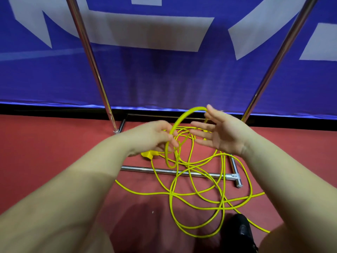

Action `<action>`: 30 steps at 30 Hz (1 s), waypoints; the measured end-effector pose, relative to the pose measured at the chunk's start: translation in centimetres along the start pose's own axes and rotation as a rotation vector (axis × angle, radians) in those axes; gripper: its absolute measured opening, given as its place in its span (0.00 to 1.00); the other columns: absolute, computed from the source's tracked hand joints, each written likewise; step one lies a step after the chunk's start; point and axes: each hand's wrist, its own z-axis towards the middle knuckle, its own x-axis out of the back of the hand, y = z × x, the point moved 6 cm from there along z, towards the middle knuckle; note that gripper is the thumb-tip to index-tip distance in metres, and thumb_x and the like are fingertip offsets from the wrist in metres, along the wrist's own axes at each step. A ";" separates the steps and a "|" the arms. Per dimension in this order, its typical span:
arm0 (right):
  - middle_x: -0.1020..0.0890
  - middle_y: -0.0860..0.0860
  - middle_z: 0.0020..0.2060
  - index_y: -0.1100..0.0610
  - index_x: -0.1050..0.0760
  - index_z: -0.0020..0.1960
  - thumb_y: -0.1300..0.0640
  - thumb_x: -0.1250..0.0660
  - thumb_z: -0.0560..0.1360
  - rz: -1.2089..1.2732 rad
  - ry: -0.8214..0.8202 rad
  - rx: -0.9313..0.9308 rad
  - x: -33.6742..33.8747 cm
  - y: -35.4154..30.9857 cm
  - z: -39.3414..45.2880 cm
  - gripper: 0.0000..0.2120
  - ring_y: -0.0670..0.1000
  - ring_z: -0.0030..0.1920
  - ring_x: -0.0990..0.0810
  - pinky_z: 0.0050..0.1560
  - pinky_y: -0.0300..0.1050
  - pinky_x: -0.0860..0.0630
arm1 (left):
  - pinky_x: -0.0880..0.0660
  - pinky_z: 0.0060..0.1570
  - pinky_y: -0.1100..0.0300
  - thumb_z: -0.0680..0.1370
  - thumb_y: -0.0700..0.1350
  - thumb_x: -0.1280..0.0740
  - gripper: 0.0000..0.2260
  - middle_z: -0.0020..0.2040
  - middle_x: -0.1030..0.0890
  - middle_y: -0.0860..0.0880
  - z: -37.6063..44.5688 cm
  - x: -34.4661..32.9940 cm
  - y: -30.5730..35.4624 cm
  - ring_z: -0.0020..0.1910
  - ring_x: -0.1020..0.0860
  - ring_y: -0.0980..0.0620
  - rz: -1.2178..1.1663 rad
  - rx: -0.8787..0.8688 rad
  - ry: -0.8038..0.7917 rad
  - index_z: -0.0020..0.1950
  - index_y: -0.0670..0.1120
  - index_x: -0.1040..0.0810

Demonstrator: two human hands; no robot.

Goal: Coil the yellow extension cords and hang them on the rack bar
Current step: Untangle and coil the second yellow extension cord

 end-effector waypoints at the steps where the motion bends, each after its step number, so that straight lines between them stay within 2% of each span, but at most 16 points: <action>1: 0.21 0.52 0.58 0.49 0.32 0.64 0.40 0.36 0.70 -0.209 -0.045 0.016 -0.6 0.4 -0.4 0.25 0.53 0.57 0.21 0.54 0.51 0.25 | 0.23 0.48 0.58 0.81 0.38 0.43 0.07 0.37 0.17 0.53 -0.1 0.7 0.5 0.41 0.18 0.52 -0.118 -0.013 0.056 0.48 0.48 0.28; 3: 0.22 0.46 0.60 0.45 0.29 0.63 0.39 0.34 0.65 -0.628 -0.182 0.017 -2.3 1.9 -1.4 0.28 0.47 0.62 0.25 0.61 0.47 0.31 | 0.20 0.44 0.56 0.81 0.39 0.44 0.06 0.36 0.17 0.51 -0.6 1.3 2.1 0.39 0.16 0.51 -0.429 -0.059 0.111 0.50 0.46 0.28; 5: 0.20 0.44 0.55 0.46 0.24 0.57 0.47 0.30 0.70 -0.930 -0.330 0.008 -3.4 3.7 -2.2 0.16 0.44 0.59 0.24 0.62 0.40 0.31 | 0.19 0.38 0.56 0.81 0.38 0.44 0.06 0.38 0.17 0.48 -1.1 1.8 3.6 0.37 0.16 0.49 -0.636 -0.103 0.174 0.53 0.44 0.28; 7: 0.19 0.49 0.47 0.52 0.22 0.49 0.59 0.34 0.76 -1.030 -0.335 0.074 -3.9 3.8 -2.3 0.04 0.47 0.52 0.21 0.60 0.43 0.28 | 0.19 0.36 0.56 0.81 0.37 0.43 0.08 0.42 0.18 0.46 -1.4 2.7 4.3 0.36 0.16 0.49 -0.755 -0.106 0.271 0.57 0.41 0.29; 9: 0.18 0.53 0.42 0.55 0.24 0.44 0.65 0.39 0.78 -0.896 -0.281 0.082 -4.0 2.5 -2.6 0.09 0.51 0.45 0.20 0.54 0.48 0.24 | 0.19 0.40 0.55 0.80 0.35 0.43 0.10 0.45 0.19 0.45 -1.6 4.0 4.3 0.41 0.17 0.48 -0.861 -0.117 0.366 0.61 0.40 0.31; 12: 0.17 0.52 0.36 0.55 0.27 0.45 0.64 0.42 0.79 -0.535 -0.169 0.063 -3.6 -0.5 -3.3 0.08 0.50 0.36 0.18 0.38 0.43 0.21 | 0.25 0.55 0.53 0.81 0.39 0.42 0.12 0.54 0.19 0.44 -1.9 3.5 3.3 0.58 0.22 0.45 -0.769 -0.072 0.377 0.64 0.41 0.30; 14: 0.17 0.50 0.31 0.56 0.27 0.46 0.63 0.42 0.79 -0.291 -0.078 0.080 -2.7 -1.9 -3.4 0.07 0.48 0.32 0.17 0.33 0.41 0.21 | 0.31 0.63 0.53 0.81 0.46 0.44 0.14 0.60 0.21 0.44 -1.9 0.3 2.4 0.62 0.25 0.47 -0.633 0.010 0.216 0.65 0.45 0.29; 16: 0.17 0.50 0.30 0.57 0.28 0.47 0.63 0.43 0.80 -0.035 0.015 0.075 -1.7 -1.7 -3.5 0.07 0.47 0.30 0.17 0.31 0.41 0.20 | 0.33 0.66 0.55 0.81 0.49 0.45 0.14 0.61 0.22 0.44 -2.0 -3.3 1.8 0.61 0.25 0.49 -0.402 0.037 0.037 0.62 0.47 0.26; 18: 0.19 0.52 0.35 0.58 0.30 0.46 0.63 0.44 0.80 0.162 0.135 0.048 -0.1 -0.7 -3.2 0.06 0.47 0.27 0.18 0.28 0.41 0.21 | 0.32 0.66 0.56 0.81 0.48 0.44 0.09 0.60 0.21 0.46 -1.6 -5.4 1.5 0.60 0.24 0.51 -0.065 -0.060 -0.037 0.57 0.52 0.27; 20: 0.22 0.53 0.38 0.59 0.31 0.45 0.64 0.45 0.81 0.268 0.199 0.014 1.1 0.0 -2.8 0.08 0.47 0.25 0.18 0.26 0.42 0.21 | 0.30 0.62 0.53 0.80 0.46 0.40 0.06 0.59 0.20 0.46 -1.3 -6.4 1.1 0.60 0.23 0.47 0.135 -0.119 -0.056 0.55 0.55 0.29; 22: 0.22 0.53 0.38 0.60 0.30 0.44 0.64 0.45 0.80 0.331 0.209 0.040 1.6 -0.2 -2.5 0.08 0.48 0.25 0.18 0.25 0.43 0.21 | 0.28 0.59 0.50 0.80 0.44 0.38 0.08 0.56 0.19 0.47 -0.7 -6.5 0.4 0.57 0.22 0.45 0.270 -0.136 -0.041 0.58 0.52 0.29; 24: 0.22 0.54 0.39 0.61 0.30 0.44 0.64 0.44 0.80 0.381 0.190 0.066 1.5 -0.5 -2.5 0.08 0.49 0.26 0.18 0.26 0.43 0.21 | 0.26 0.55 0.50 0.80 0.42 0.40 0.08 0.52 0.19 0.50 -0.4 -6.1 0.1 0.54 0.21 0.46 0.389 -0.154 0.015 0.58 0.49 0.28; 26: 0.20 0.56 0.41 0.61 0.30 0.45 0.62 0.44 0.80 0.451 0.141 0.073 1.3 -0.7 -2.5 0.07 0.51 0.29 0.17 0.29 0.46 0.20 | 0.25 0.48 0.55 0.80 0.39 0.42 0.08 0.47 0.20 0.52 0.0 -5.1 0.4 0.48 0.20 0.49 0.421 -0.186 0.102 0.56 0.47 0.27; 28: 0.18 0.58 0.42 0.61 0.29 0.48 0.58 0.42 0.80 0.422 0.066 0.071 0.7 -0.9 -2.5 0.07 0.53 0.36 0.15 0.37 0.48 0.19 | 0.26 0.40 0.63 0.80 0.38 0.42 0.07 0.44 0.20 0.51 0.3 -3.9 0.9 0.38 0.21 0.57 0.293 -0.190 0.187 0.52 0.46 0.26; 30: 0.18 0.55 0.50 0.57 0.27 0.56 0.54 0.38 0.78 0.076 0.044 0.074 0.3 -0.6 -2.3 0.10 0.52 0.48 0.18 0.47 0.50 0.20 | 0.26 0.42 0.63 0.81 0.38 0.43 0.08 0.42 0.20 0.50 0.3 -2.8 1.1 0.37 0.21 0.59 0.038 -0.165 0.252 0.49 0.49 0.27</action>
